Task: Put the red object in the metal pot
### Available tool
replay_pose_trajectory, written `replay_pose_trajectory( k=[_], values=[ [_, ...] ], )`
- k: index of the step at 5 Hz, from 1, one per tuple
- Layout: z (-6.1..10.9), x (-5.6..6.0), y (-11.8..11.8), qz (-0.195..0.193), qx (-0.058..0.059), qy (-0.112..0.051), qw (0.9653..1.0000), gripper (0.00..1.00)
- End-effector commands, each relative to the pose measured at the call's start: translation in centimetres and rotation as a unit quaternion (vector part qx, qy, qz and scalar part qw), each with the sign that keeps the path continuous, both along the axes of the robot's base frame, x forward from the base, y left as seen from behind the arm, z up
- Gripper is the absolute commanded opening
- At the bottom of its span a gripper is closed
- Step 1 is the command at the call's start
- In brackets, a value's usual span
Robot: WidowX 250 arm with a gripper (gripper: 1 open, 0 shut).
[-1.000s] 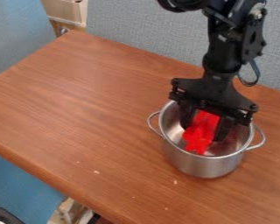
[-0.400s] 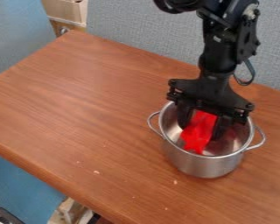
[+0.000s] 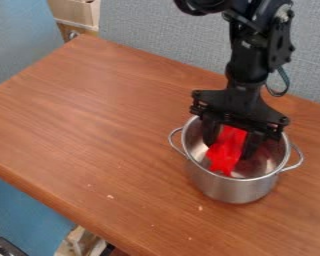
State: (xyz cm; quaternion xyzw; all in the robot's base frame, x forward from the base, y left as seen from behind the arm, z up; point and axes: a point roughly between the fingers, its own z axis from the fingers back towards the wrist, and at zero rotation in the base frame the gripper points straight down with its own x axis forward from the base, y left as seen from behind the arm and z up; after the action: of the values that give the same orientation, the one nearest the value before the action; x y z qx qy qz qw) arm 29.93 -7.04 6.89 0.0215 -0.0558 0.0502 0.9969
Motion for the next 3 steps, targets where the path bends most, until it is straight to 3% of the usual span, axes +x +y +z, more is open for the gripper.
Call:
replay_pose_trajectory(
  k=[1, 3],
  values=[
    [1.01, 0.67, 0.31, 0.007, -0.006, -0.020, 0.9998, 0.00],
    [0.80, 0.80, 0.38, 0.010, -0.008, -0.020, 0.9997, 0.00]
  ],
)
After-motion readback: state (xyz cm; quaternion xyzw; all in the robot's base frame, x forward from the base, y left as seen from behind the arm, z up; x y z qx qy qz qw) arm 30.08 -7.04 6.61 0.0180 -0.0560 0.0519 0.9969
